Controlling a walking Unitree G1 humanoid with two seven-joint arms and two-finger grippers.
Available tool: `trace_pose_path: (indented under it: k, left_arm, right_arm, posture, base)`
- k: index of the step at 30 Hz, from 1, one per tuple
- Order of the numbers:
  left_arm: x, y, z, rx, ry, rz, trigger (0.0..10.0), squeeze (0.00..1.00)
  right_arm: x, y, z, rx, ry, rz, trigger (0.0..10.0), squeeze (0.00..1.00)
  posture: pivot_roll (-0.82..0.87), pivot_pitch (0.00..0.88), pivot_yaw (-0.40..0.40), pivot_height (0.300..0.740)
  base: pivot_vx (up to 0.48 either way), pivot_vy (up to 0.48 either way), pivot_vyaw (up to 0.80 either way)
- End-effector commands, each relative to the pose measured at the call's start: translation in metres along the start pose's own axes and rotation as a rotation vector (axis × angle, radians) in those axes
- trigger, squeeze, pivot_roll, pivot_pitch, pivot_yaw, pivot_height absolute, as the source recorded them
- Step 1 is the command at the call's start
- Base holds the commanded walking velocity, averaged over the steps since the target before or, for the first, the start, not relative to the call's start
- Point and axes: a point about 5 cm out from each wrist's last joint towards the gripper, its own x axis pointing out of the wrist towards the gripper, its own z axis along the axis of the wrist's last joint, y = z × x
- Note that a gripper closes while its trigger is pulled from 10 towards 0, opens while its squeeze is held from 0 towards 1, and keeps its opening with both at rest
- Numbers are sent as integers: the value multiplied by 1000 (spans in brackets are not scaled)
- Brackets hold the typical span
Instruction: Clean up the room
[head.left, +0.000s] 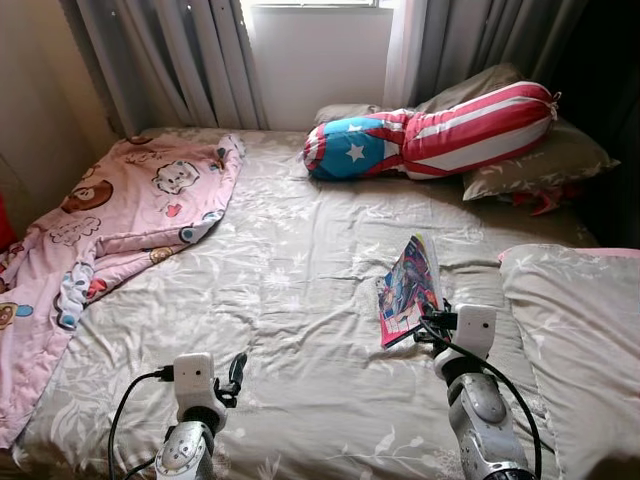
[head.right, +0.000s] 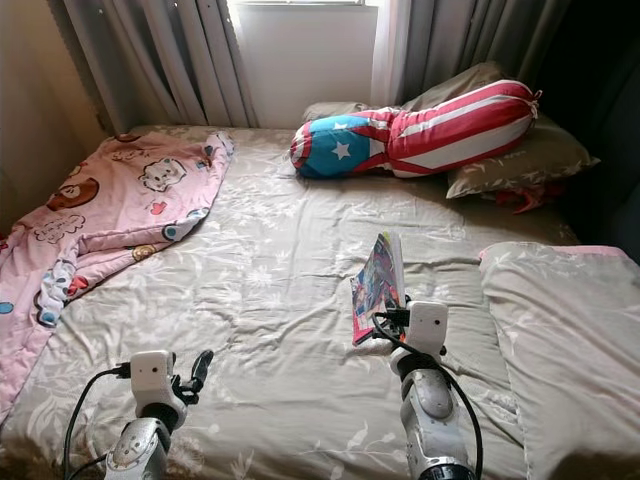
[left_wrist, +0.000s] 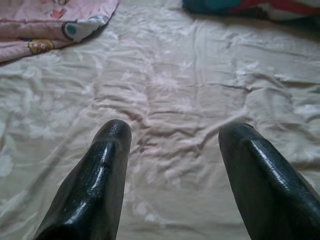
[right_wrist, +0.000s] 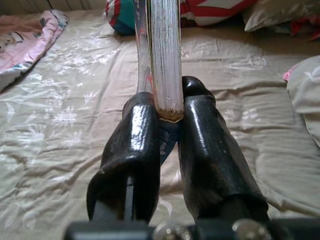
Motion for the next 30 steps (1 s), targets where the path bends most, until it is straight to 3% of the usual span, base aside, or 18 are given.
trace_pose_path:
  k: [1,15,24,30]
  left_arm:
    - [3,-5,5,-4,-23,-25,10000,0]
    - [-3,19,7,19,-21,52,10000,0]
    - [4,21,21,24,-74,57,10000,0]
    - [8,17,28,18,-98,47,10000,0]
  right_arm:
    - [2,1,13,-1,-68,5,10000,0]
    - [1,-3,12,13,-79,-24,10000,0]
    - [1,-5,12,4,-60,-27,10000,0]
    - [1,-7,14,7,-88,-34,10000,0]
  posture:
    - [-71,0,16,695]
    - [-72,0,24,676]
    - [-70,0,19,676]
    - [-73,0,17,651]
  base:
    - [0,0,0]
    - [0,0,0]
    - [0,0,0]
    - [0,0,0]
